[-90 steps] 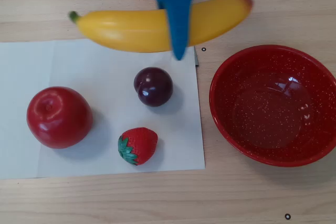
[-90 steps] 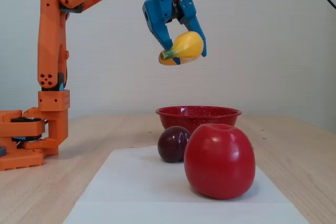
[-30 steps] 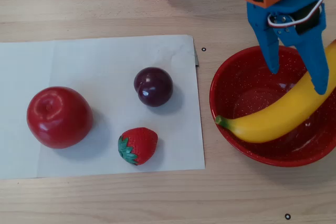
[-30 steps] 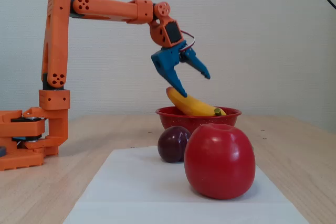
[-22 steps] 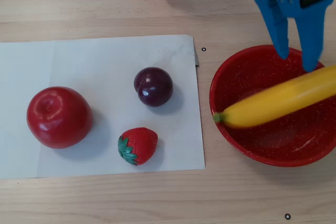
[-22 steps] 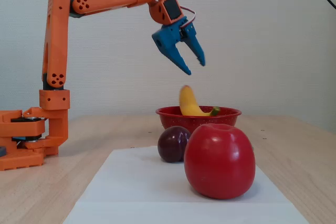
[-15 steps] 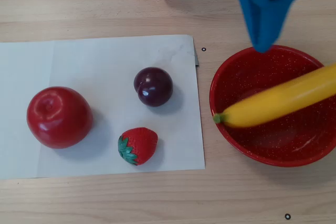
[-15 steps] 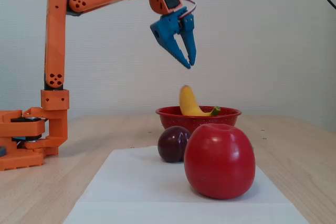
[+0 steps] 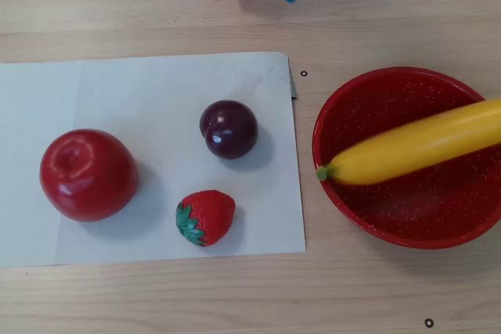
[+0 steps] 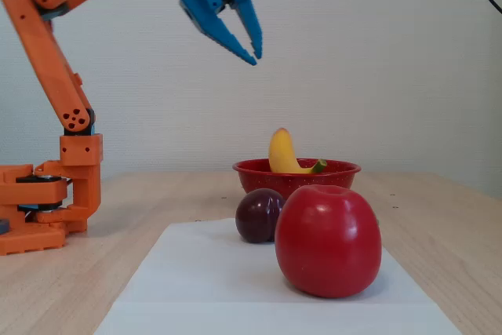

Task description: Grasp the banana and put it in the red bowl

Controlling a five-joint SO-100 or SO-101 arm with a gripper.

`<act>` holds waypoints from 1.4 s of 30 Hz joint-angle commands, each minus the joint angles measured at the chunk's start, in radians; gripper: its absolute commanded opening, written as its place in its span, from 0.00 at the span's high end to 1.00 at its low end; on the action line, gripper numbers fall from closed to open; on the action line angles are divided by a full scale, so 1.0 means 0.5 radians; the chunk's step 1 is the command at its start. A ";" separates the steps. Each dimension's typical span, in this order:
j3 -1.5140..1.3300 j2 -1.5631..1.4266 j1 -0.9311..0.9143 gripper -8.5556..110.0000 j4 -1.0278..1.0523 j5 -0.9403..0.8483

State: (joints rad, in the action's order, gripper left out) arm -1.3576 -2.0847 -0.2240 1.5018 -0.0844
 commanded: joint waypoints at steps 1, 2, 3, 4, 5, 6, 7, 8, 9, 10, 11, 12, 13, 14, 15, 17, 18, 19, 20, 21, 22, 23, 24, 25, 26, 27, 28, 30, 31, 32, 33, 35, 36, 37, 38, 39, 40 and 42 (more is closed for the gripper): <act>-0.187 -0.365 0.114 0.92 -0.181 0.052; -0.331 -0.479 0.144 0.92 -0.249 0.064; -0.479 -0.592 0.175 0.92 -0.319 0.074; -0.620 -0.696 0.206 0.92 -0.390 0.080; -0.755 -0.792 0.233 0.92 -0.454 0.086; -0.887 -0.887 0.261 0.92 -0.522 0.092; -1.015 -0.973 0.288 0.92 -0.586 0.095; -1.138 -1.052 0.313 0.92 -0.657 0.092; -1.255 -1.129 0.337 0.92 -0.718 0.089; -1.353 -1.190 0.362 0.92 -0.773 0.074; -1.442 -1.249 0.377 0.92 -0.822 0.055; -1.534 -1.307 0.387 0.92 -0.871 0.049; -1.629 -1.371 0.396 0.92 -0.927 0.043; -1.721 -1.433 0.399 0.92 -0.982 0.034; -1.825 -1.503 0.402 0.92 -1.052 0.028; -2.013 -1.632 0.402 0.92 -1.184 0.021; -2.086 -1.687 0.402 0.92 -1.236 0.009; -2.160 -1.736 0.399 0.92 -1.279 0.000; -2.237 -1.792 0.393 0.92 -1.331 -0.006; -2.313 -1.844 0.387 0.92 -1.381 -0.006; -2.393 -1.893 0.387 0.92 -1.448 -0.012; -2.479 -1.942 0.383 0.93 -1.513 -0.012; -2.565 -1.985 0.380 0.93 -1.592 -0.006; -2.645 -2.025 0.377 0.93 -1.675 -0.006; -2.721 -2.062 0.374 0.93 -1.752 -0.003; -2.798 -2.098 0.371 0.93 -1.832 -0.003; -2.872 -2.132 0.365 0.93 -1.902 -0.003; -2.997 -2.200 0.353 0.93 -1.991 -0.003; -3.059 -2.233 0.344 0.93 -2.037 0.000; -3.120 -2.264 0.341 0.93 -2.080 0.000; -3.185 -2.301 0.331 0.93 -2.126 0.000; -3.304 -2.372 0.319 0.93 -2.191 0.006; -3.356 -2.405 0.316 0.93 -2.215 0.009; -3.405 -2.418 0.313 0.93 -2.252 0.021; -3.464 -2.418 0.313 0.93 -2.322 0.028; -3.513 -2.418 0.313 0.93 -2.368 0.037; -3.553 -2.418 0.313 0.93 -2.405 0.049; -3.565 -2.418 0.310 0.93 -2.326 0.031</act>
State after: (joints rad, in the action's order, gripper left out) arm -3.1232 -3.2750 -0.0568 0.3436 -0.0690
